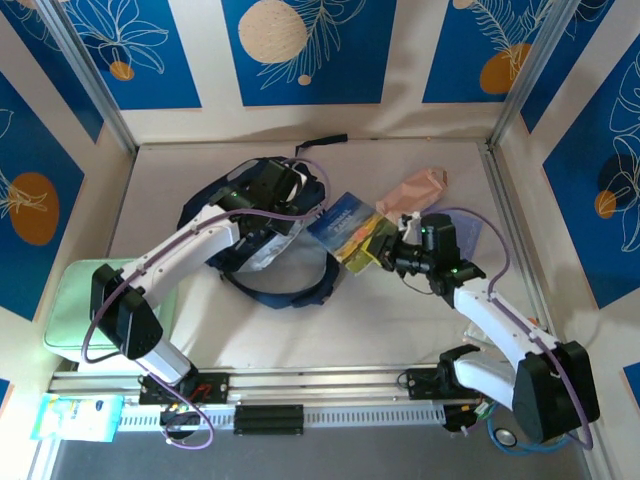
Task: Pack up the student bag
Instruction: Place the book in the student bag.
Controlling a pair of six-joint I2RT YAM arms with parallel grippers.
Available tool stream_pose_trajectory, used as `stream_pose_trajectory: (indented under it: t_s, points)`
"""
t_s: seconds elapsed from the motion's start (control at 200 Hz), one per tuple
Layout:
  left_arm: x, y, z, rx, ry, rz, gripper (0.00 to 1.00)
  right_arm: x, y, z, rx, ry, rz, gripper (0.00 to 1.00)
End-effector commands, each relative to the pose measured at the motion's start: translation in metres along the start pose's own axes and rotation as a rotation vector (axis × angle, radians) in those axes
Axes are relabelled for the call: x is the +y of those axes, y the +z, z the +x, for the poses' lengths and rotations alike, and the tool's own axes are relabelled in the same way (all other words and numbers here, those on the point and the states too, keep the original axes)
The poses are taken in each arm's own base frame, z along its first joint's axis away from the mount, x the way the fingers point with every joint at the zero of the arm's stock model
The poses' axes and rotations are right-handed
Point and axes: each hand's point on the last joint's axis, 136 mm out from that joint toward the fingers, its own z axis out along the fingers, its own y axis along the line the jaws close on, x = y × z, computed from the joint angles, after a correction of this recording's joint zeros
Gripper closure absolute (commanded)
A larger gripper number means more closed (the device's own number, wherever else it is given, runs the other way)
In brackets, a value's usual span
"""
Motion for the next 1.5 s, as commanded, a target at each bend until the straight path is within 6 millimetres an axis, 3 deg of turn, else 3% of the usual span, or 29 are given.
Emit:
stream_pose_trajectory:
  t_s: [0.0,0.13,0.385,0.635,0.98,1.04,1.12,1.286,1.381,1.496]
  points:
    - [0.001,-0.039,-0.059,-0.219,-0.069,0.047,1.00,0.036,0.009,0.005,0.010,-0.097,-0.122,1.00]
    - [-0.002,-0.044,-0.069,-0.249,-0.080,0.073,1.00,0.038,0.030,0.009,0.051,-0.091,-0.092,1.00]
    - [-0.009,-0.061,-0.086,-0.324,-0.095,0.141,1.00,0.065,0.079,-0.005,0.075,-0.143,-0.128,1.00]
    - [-0.009,-0.072,-0.092,-0.354,-0.117,0.161,1.00,0.026,0.137,-0.026,0.073,0.040,0.036,1.00]
    - [-0.011,-0.066,-0.094,-0.327,-0.098,0.156,1.00,0.002,0.210,-0.024,0.094,0.153,0.147,1.00]
    - [-0.009,-0.065,-0.095,-0.328,-0.101,0.148,1.00,-0.005,0.216,-0.020,0.088,0.201,0.183,0.95]
    - [-0.007,-0.065,-0.095,-0.330,-0.102,0.137,1.00,-0.001,0.220,-0.016,0.110,0.210,0.163,0.85]
    - [-0.001,-0.059,-0.092,-0.314,-0.111,0.106,1.00,0.013,0.209,-0.013,0.139,0.180,0.129,0.52]
    - [0.003,-0.055,-0.090,-0.309,-0.126,0.099,1.00,0.015,0.195,-0.009,0.156,0.182,0.125,0.26]
    - [0.006,-0.049,-0.086,-0.296,-0.136,0.093,1.00,0.017,0.174,-0.005,0.164,0.201,0.111,0.22]
